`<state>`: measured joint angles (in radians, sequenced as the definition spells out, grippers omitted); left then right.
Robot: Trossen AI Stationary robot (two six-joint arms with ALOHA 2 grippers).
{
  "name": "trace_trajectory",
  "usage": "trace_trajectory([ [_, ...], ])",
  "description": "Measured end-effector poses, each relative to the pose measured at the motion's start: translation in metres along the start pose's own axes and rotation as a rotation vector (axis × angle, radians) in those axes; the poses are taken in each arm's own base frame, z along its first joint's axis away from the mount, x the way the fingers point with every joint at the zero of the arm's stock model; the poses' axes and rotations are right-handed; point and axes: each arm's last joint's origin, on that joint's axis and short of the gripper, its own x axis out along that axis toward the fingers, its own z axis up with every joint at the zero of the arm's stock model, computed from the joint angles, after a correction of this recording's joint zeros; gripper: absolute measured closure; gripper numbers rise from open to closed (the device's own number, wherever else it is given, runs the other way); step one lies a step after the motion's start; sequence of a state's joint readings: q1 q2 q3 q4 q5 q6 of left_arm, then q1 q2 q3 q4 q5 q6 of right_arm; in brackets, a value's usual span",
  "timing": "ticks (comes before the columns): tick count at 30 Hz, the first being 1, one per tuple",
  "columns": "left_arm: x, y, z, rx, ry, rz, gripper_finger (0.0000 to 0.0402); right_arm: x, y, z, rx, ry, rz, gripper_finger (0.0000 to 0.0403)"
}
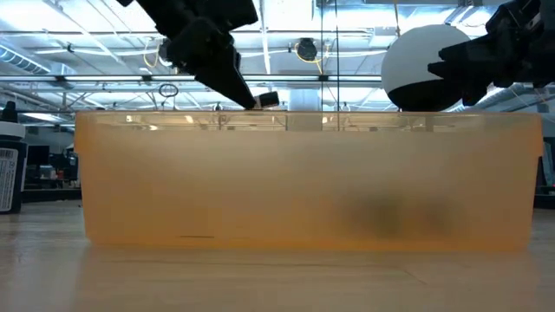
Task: Pick & Place food coloring
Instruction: Put the small red food coloring bottle into the orange bin
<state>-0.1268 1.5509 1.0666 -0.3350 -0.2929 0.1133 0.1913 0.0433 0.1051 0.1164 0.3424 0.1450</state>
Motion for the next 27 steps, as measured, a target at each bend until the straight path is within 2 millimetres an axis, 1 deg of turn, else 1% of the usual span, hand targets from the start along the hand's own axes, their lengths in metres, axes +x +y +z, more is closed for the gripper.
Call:
trace_trajectory([
  [5,-0.002,-0.001,-0.001,-0.034,0.034,0.016,0.0351,0.001,0.001,0.004,0.007,-0.061,0.008,0.0261],
  [9,-0.002,0.001,-0.002,-0.053,0.042,0.027,0.0351,0.009,0.005,0.008,-0.013,-0.143,0.019,0.0261],
  [11,-0.002,0.001,-0.002,-0.056,0.042,0.028,0.0351,0.017,0.006,0.005,-0.040,-0.119,0.001,0.0261],
  [14,-0.002,0.001,-0.002,-0.056,0.039,0.027,0.0351,0.031,0.007,-0.007,-0.068,-0.033,-0.040,0.0261],
  [16,-0.002,0.001,-0.001,-0.059,0.038,0.028,0.0351,0.041,0.007,-0.019,-0.095,0.075,-0.065,0.0261],
  [19,-0.002,0.001,-0.001,-0.065,0.034,0.029,0.0351,0.068,0.013,-0.014,-0.116,0.133,-0.087,0.0261],
  [21,-0.002,0.001,-0.001,-0.067,0.030,0.030,0.0351,0.090,0.018,-0.010,-0.160,0.153,-0.092,0.0261],
  [23,-0.002,0.001,0.000,-0.067,0.027,0.030,0.0351,0.111,0.023,-0.011,-0.220,0.192,-0.094,0.0261],
  [27,-0.002,0.001,0.000,-0.062,0.024,0.029,0.0351,0.153,0.032,-0.009,-0.267,0.194,-0.101,0.0261],
])
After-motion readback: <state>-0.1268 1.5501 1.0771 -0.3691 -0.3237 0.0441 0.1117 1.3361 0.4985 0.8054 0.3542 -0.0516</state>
